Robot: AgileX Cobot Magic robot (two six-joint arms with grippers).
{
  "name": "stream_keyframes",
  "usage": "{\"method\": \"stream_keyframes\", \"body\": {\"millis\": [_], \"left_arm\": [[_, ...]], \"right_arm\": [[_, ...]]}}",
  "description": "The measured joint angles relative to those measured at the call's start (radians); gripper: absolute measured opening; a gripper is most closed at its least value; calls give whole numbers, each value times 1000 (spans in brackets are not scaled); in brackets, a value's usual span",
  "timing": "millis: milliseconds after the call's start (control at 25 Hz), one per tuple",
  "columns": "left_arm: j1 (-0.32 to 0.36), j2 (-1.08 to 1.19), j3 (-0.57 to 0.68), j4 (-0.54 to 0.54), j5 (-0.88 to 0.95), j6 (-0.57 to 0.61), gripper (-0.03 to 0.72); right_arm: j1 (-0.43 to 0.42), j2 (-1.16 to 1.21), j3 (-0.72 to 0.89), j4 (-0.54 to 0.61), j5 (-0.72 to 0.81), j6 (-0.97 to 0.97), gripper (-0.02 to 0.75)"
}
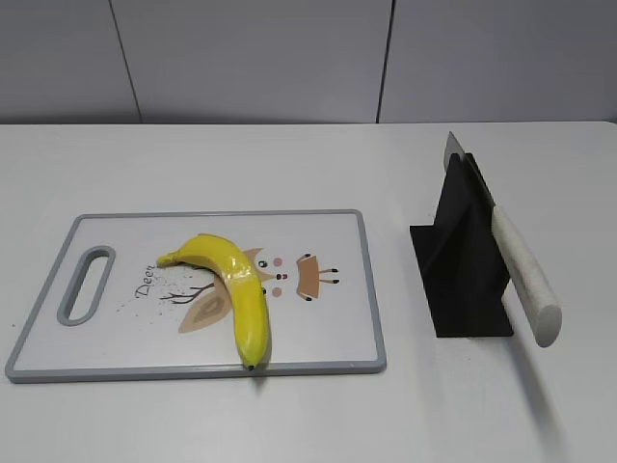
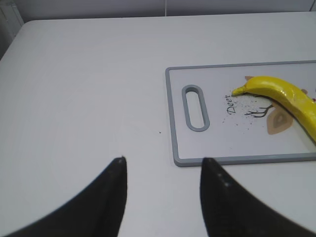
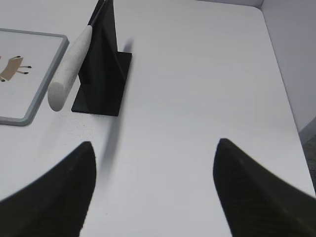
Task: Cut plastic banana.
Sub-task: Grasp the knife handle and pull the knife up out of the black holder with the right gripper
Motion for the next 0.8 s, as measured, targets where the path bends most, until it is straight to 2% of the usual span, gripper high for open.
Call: {"method": "stream_keyframes", "body": {"millis": [800], "left_arm": [[0,0,0,0,0,0,459]], "right_arm": [[0,0,0,0,0,0,589]]}}
